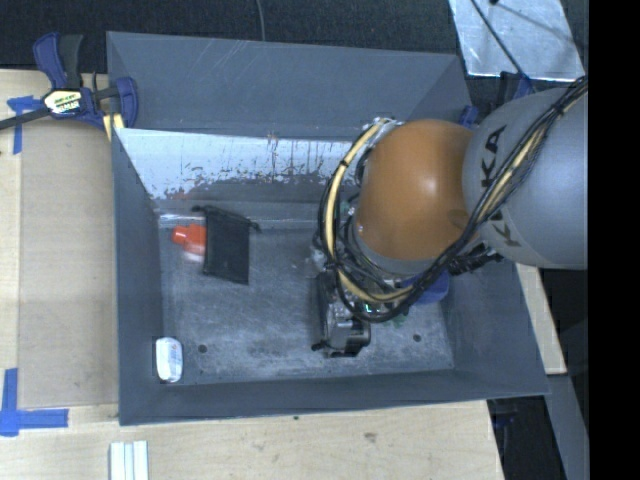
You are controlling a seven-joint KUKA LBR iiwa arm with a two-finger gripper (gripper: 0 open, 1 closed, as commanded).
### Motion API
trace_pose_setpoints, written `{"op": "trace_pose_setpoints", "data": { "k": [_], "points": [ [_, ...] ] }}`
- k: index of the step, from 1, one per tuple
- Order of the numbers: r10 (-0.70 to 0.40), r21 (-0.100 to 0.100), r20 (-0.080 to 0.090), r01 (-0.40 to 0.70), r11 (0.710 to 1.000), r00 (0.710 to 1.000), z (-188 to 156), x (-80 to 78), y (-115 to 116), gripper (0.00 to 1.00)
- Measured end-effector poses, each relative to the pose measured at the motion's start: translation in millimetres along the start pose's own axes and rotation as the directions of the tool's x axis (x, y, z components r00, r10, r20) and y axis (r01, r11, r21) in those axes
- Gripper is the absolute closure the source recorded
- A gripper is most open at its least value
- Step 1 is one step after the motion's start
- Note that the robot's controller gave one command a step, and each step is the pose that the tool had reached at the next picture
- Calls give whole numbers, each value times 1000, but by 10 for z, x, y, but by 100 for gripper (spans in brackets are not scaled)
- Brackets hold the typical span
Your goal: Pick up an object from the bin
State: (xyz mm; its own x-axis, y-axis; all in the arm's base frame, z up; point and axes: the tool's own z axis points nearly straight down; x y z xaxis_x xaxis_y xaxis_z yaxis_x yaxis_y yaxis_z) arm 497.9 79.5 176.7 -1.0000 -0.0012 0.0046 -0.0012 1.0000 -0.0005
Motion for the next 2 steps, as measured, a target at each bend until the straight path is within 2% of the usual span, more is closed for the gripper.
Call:
{"op": "trace_pose_setpoints", "data": {
  "k": [1,2],
  "points": [
    [-82,-5,10,82,997,997,-205,12,1111,0],
    [-118,4,9,118,993,993,125,-562,-302,0]
  ]
}}
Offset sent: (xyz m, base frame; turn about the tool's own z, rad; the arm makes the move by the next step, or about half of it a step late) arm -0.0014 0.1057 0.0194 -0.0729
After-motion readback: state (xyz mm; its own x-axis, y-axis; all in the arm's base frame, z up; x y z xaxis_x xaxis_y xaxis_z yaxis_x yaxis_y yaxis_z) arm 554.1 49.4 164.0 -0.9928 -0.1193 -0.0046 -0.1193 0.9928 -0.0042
